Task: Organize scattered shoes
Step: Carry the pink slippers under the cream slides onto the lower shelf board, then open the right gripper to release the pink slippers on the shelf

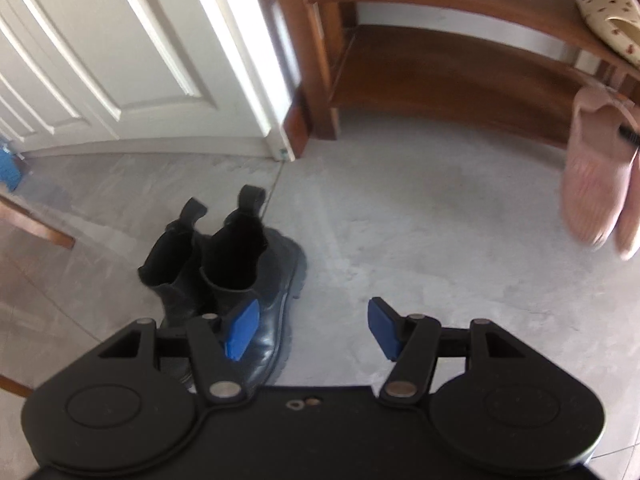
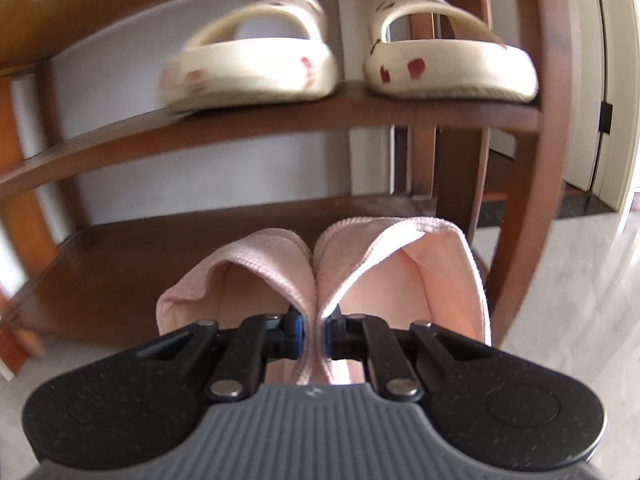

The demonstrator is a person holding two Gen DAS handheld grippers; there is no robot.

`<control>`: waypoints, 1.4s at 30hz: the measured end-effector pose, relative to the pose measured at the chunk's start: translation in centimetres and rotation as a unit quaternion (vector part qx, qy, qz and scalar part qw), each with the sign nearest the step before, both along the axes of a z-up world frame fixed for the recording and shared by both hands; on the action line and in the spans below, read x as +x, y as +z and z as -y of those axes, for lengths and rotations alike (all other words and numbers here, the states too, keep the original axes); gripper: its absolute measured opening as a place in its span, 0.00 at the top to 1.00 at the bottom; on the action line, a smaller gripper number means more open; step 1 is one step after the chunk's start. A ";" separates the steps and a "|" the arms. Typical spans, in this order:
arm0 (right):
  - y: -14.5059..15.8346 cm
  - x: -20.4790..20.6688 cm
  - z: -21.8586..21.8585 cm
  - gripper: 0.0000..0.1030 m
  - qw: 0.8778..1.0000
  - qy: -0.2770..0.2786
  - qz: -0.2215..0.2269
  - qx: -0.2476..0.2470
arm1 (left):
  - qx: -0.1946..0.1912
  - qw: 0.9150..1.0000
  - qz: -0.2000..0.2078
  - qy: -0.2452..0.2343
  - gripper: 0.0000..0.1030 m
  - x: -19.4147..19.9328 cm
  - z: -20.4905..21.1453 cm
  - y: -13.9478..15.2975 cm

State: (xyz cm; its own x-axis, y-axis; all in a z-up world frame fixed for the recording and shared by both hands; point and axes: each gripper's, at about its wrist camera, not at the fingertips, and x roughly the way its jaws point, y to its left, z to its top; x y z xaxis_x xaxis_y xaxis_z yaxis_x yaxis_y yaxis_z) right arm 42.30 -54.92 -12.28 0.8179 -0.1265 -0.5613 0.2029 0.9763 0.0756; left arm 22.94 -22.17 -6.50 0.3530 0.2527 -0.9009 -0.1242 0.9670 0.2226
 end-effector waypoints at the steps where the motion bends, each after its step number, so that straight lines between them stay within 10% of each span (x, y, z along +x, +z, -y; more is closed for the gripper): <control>1: -0.1 1.0 0.2 0.89 1.000 -0.003 -0.004 -0.003 | 0.002 1.000 -0.003 0.003 0.41 0.1 -0.2 -0.2; 10: -1.3 8.4 1.7 0.79 0.999 -0.015 -0.012 -0.035 | 0.031 0.999 -0.022 -0.025 0.41 1.3 1.3 -2.0; 13: -1.2 8.4 1.6 0.29 0.999 0.000 0.012 -0.052 | 0.051 0.990 -0.023 -0.130 0.41 2.8 6.1 -4.4; 18: 0.2 6.7 1.7 0.30 0.996 0.035 0.037 -0.079 | 0.009 0.956 -0.014 -0.294 0.41 5.0 15.4 -8.4; 28: 1.5 -5.4 2.4 0.21 0.992 0.033 0.088 -0.089 | -0.049 0.967 0.010 -0.251 0.41 8.7 23.7 -9.9; 34: -2.7 -11.5 4.5 0.21 0.995 0.018 -0.043 -0.083 | -0.076 0.978 -0.044 -0.189 0.41 13.5 28.6 -14.5; 42: -7.1 -5.9 5.2 0.21 0.976 0.004 -0.191 -0.107 | -0.074 0.981 -0.077 -0.163 0.41 17.8 32.6 -18.1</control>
State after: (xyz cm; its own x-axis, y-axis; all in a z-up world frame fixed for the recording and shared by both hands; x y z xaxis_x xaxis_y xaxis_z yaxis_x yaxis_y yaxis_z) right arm 36.44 -60.12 -19.36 0.5548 -0.2688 -0.7874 0.1689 0.9631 -0.2097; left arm 40.75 -54.76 -24.63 0.2496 0.0118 -0.9683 0.2205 0.9730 0.0687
